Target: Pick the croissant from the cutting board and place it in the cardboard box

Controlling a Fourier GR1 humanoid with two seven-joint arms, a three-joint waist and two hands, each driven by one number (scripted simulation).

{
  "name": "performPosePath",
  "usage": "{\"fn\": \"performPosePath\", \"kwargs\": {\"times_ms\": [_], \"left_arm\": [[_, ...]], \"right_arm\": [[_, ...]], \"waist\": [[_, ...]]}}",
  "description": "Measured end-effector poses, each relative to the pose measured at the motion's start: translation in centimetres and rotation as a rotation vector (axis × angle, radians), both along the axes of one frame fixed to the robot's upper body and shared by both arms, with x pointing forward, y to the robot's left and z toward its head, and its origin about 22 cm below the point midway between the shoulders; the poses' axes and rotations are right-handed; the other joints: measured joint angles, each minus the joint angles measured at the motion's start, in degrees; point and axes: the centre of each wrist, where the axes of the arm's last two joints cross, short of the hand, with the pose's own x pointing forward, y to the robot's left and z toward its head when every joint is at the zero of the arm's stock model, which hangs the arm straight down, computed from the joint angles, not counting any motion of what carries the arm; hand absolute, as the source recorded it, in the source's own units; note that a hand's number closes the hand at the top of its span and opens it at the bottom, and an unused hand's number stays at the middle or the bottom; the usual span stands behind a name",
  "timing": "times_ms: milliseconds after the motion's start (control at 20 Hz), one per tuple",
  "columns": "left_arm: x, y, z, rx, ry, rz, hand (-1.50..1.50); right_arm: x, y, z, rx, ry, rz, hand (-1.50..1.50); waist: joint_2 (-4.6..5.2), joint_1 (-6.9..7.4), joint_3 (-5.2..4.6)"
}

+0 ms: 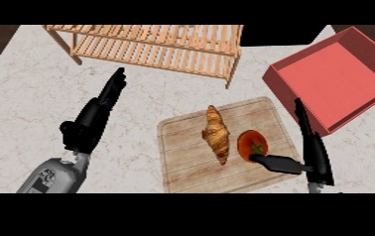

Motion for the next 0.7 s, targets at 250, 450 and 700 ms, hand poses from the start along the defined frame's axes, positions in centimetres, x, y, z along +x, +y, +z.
{"fn": "performPosePath", "kwargs": {"times_ms": [250,450,700], "left_arm": [[-0.2,-0.1,-0.3,0.045,0.024,-0.047,0.0],[-0.2,0.1,-0.4,0.061,0.036,-0.061,0.0],[-0.2,0.1,-0.4,0.067,0.043,-0.069,0.0]], "right_arm": [[-1.7,-0.5,-0.7,-0.361,-0.03,-0.015,-1.5],[-2.5,0.5,0.1,-0.519,-0.035,-0.013,-1.5],[-3.9,3.5,1.9,-0.587,0.067,0.023,-1.5]], "waist": [[-0.19,0.25,-0.1],[-0.39,0.15,-0.14],[-0.47,0.05,-0.1]]}}
